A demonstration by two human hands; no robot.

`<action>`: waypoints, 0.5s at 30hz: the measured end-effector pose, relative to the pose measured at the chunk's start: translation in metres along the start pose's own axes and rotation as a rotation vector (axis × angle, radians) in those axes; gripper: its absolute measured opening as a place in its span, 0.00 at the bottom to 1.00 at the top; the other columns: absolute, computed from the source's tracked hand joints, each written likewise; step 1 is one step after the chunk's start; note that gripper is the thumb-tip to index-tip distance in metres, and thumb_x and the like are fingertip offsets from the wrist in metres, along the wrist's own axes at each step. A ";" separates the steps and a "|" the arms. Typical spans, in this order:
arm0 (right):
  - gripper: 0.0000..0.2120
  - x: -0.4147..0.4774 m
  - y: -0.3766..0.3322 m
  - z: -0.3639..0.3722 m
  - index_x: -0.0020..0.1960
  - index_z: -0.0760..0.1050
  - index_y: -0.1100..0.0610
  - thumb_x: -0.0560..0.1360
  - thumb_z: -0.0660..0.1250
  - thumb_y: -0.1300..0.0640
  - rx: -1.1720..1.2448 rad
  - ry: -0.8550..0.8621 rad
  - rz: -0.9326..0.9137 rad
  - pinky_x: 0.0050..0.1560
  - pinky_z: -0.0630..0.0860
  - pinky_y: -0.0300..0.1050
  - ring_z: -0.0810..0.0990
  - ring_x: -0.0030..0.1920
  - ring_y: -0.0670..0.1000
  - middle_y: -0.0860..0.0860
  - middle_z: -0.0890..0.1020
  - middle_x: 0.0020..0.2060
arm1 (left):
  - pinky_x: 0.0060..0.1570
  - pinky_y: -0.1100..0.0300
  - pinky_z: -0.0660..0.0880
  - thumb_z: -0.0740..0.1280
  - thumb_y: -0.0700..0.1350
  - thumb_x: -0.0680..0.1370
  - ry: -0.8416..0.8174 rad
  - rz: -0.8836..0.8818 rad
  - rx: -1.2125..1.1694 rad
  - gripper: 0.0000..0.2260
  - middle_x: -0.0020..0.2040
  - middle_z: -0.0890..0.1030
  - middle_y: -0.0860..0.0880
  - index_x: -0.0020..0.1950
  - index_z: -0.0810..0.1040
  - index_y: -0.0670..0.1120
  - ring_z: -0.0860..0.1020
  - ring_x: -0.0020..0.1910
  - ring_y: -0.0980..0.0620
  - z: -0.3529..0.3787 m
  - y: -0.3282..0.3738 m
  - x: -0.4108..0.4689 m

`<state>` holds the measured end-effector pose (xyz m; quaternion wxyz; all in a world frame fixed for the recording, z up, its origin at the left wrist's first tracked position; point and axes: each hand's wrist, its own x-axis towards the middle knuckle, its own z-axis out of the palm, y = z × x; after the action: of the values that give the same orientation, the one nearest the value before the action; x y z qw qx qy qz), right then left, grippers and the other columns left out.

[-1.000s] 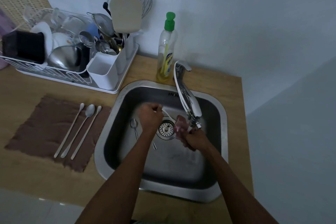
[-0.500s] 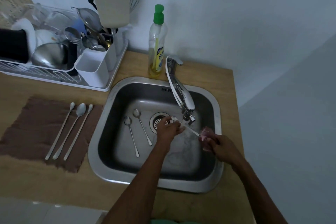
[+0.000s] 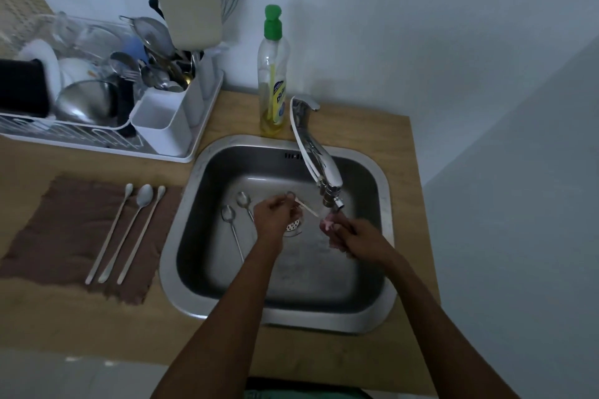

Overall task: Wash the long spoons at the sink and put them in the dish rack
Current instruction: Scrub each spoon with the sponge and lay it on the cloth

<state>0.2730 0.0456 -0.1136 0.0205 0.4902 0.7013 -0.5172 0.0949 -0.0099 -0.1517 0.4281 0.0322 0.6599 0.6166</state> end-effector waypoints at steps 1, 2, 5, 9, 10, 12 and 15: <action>0.10 0.005 -0.005 0.002 0.54 0.79 0.51 0.84 0.59 0.51 0.030 -0.017 -0.004 0.33 0.75 0.39 0.80 0.33 0.48 0.50 0.84 0.38 | 0.31 0.63 0.80 0.70 0.40 0.77 0.023 0.026 0.052 0.07 0.40 0.84 0.41 0.51 0.82 0.37 0.82 0.30 0.54 -0.008 0.006 0.007; 0.11 0.009 -0.009 0.004 0.50 0.79 0.52 0.84 0.59 0.50 0.049 -0.035 -0.013 0.31 0.74 0.39 0.77 0.30 0.47 0.49 0.84 0.37 | 0.30 0.63 0.79 0.70 0.41 0.77 0.046 0.046 0.093 0.07 0.40 0.84 0.42 0.51 0.82 0.38 0.82 0.31 0.53 -0.016 0.012 0.014; 0.15 0.016 -0.017 0.009 0.45 0.78 0.57 0.83 0.60 0.49 0.052 -0.040 -0.007 0.30 0.72 0.39 0.74 0.28 0.46 0.49 0.81 0.32 | 0.30 0.62 0.79 0.68 0.41 0.78 0.093 0.070 0.138 0.08 0.42 0.85 0.41 0.53 0.82 0.38 0.83 0.32 0.51 -0.031 0.021 0.030; 0.12 0.028 -0.019 0.018 0.47 0.79 0.53 0.83 0.61 0.49 0.018 0.029 -0.013 0.28 0.72 0.37 0.75 0.27 0.42 0.48 0.81 0.33 | 0.32 0.62 0.80 0.68 0.41 0.78 0.038 0.021 0.014 0.09 0.40 0.83 0.40 0.52 0.81 0.35 0.83 0.31 0.53 -0.029 0.019 0.024; 0.11 0.030 -0.023 0.020 0.48 0.78 0.52 0.83 0.61 0.50 0.024 0.041 -0.012 0.28 0.71 0.35 0.76 0.26 0.39 0.48 0.81 0.34 | 0.34 0.63 0.81 0.69 0.40 0.78 0.023 -0.001 -0.033 0.08 0.39 0.83 0.41 0.51 0.80 0.35 0.83 0.32 0.53 -0.028 0.019 0.022; 0.09 0.033 -0.026 0.023 0.49 0.76 0.55 0.84 0.60 0.54 0.035 0.050 0.008 0.27 0.71 0.30 0.77 0.25 0.35 0.48 0.79 0.34 | 0.37 0.64 0.81 0.71 0.39 0.76 0.011 -0.040 -0.079 0.08 0.40 0.83 0.41 0.51 0.81 0.35 0.83 0.35 0.51 -0.025 0.017 0.019; 0.25 0.046 -0.018 0.026 0.49 0.78 0.61 0.78 0.59 0.38 -0.051 0.100 -0.033 0.42 0.83 0.48 0.85 0.38 0.46 0.56 0.83 0.38 | 0.39 0.62 0.82 0.72 0.38 0.75 0.025 -0.014 -0.029 0.08 0.42 0.84 0.40 0.51 0.82 0.35 0.83 0.36 0.50 -0.018 0.012 0.015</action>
<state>0.2238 0.0567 -0.1372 -0.0107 0.5032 0.7224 -0.4741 0.0690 -0.0129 -0.1521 0.4247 0.0138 0.6564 0.6234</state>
